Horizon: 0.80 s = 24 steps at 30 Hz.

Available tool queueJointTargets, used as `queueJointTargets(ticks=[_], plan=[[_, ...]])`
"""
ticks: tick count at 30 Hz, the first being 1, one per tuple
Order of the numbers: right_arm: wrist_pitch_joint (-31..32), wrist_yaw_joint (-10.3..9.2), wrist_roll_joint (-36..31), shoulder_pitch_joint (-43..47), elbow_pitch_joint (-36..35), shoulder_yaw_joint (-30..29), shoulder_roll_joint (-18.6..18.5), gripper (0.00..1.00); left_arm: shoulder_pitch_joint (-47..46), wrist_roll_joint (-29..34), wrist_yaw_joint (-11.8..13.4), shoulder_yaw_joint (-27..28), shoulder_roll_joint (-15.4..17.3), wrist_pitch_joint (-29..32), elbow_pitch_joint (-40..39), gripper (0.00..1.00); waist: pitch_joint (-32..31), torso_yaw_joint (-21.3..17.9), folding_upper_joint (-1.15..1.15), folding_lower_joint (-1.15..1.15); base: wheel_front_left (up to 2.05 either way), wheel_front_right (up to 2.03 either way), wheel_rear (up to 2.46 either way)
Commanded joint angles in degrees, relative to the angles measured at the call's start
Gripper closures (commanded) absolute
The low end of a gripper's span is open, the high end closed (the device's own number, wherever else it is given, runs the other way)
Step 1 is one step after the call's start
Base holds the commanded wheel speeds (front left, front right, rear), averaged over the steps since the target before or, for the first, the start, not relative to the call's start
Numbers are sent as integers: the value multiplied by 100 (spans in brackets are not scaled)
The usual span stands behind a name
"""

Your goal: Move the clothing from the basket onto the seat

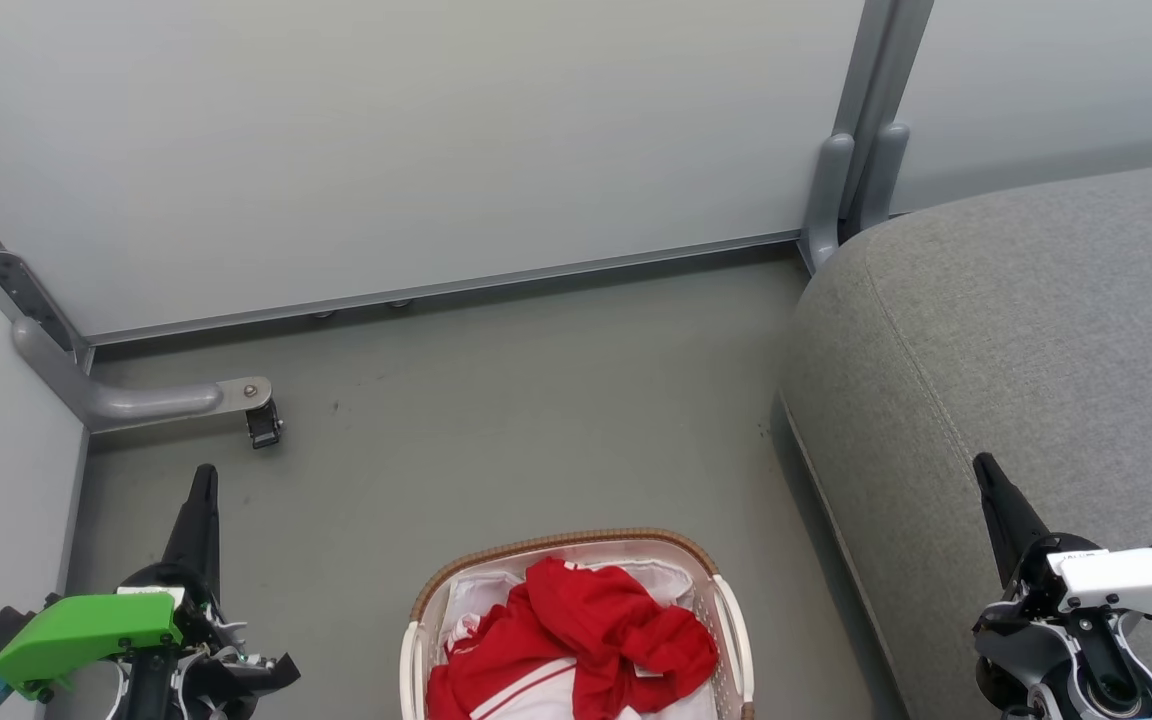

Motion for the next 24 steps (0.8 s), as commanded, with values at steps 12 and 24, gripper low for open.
queueJointTargets(ticks=[12,24], plan=[[2,0,20,-51,-16,-6,-34,100,-64,-13,-30,9,31,13,-8,100,0,0,0,0,0,0,0],[-4,0,-4,9,19,5,4,0,7,3,2,-5,-3,-3,16,0,0,0,0,0,0,0,0]])
